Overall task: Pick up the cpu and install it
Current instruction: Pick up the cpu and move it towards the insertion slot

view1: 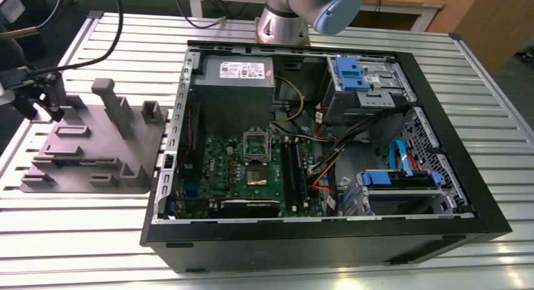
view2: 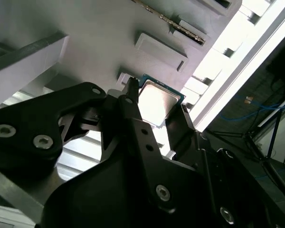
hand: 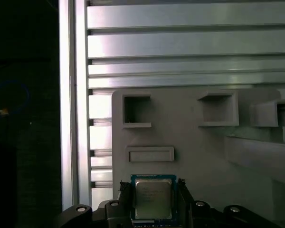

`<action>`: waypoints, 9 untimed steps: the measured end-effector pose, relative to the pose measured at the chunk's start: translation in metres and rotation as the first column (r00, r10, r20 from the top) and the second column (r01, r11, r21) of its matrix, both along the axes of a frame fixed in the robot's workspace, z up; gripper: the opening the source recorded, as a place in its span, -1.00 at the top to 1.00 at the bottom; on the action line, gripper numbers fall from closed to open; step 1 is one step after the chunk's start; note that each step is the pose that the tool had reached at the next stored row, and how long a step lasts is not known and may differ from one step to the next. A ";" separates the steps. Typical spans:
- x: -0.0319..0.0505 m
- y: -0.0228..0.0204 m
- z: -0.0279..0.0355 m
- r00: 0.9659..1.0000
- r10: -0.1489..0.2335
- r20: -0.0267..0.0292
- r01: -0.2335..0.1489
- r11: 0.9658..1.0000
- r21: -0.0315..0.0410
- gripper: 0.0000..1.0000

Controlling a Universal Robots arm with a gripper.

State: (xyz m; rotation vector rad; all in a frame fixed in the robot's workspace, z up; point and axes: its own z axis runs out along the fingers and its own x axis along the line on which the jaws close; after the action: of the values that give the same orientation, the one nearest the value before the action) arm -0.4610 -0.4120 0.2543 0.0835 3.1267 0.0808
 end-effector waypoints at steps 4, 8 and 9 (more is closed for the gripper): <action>0.0000 0.0004 0.0003 1.000 0.000 0.000 0.000 1.000 -0.029 0.05; 0.0000 0.0003 0.0005 1.000 0.000 0.000 0.000 0.999 -0.034 0.05; 0.0000 0.0003 0.0005 1.000 0.000 0.000 0.000 0.999 -0.034 0.05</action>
State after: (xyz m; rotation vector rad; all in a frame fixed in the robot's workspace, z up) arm -0.4610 -0.4117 0.2548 0.0830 3.1269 0.0269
